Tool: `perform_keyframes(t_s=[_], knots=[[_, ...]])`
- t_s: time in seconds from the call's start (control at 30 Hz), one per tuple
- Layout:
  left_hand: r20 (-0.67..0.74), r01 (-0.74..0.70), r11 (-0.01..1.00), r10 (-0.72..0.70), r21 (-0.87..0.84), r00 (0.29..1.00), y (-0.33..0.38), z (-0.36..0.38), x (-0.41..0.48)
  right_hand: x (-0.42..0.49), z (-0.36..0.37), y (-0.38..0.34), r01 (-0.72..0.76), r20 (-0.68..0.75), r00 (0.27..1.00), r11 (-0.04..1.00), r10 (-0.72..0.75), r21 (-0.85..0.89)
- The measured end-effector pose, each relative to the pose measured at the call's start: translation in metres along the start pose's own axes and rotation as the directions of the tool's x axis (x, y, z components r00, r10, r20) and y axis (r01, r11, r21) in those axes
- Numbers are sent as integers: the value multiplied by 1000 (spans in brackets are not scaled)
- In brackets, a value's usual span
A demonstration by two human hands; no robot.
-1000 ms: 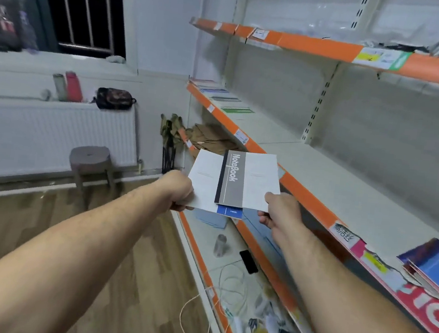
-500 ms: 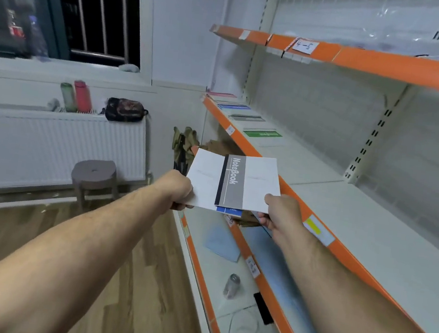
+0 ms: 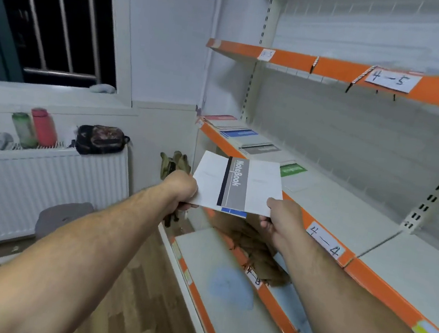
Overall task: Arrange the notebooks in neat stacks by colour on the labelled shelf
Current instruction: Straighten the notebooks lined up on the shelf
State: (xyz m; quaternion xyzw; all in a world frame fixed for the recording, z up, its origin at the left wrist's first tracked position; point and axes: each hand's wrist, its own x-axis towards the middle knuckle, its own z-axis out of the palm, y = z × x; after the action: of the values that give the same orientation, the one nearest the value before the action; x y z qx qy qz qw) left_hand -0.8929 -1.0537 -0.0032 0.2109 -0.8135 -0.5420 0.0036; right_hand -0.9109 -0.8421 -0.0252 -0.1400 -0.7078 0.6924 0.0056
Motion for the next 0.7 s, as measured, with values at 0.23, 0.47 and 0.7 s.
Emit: perform_keyframes(t_s=[0.23, 0.47, 0.7], knots=[[20, 47, 999, -47, -25, 999, 6, -13, 109, 79, 53, -11, -9, -36, 999, 1000, 9, 1], [50, 35, 999, -36, 18, 998, 34, -3, 228, 191, 100, -29, -6, -39, 999, 999, 7, 39], [68, 36, 998, -39, 42, 997, 87, 15, 336, 295, 121, -62, -28, -42, 999, 998, 30, 58]])
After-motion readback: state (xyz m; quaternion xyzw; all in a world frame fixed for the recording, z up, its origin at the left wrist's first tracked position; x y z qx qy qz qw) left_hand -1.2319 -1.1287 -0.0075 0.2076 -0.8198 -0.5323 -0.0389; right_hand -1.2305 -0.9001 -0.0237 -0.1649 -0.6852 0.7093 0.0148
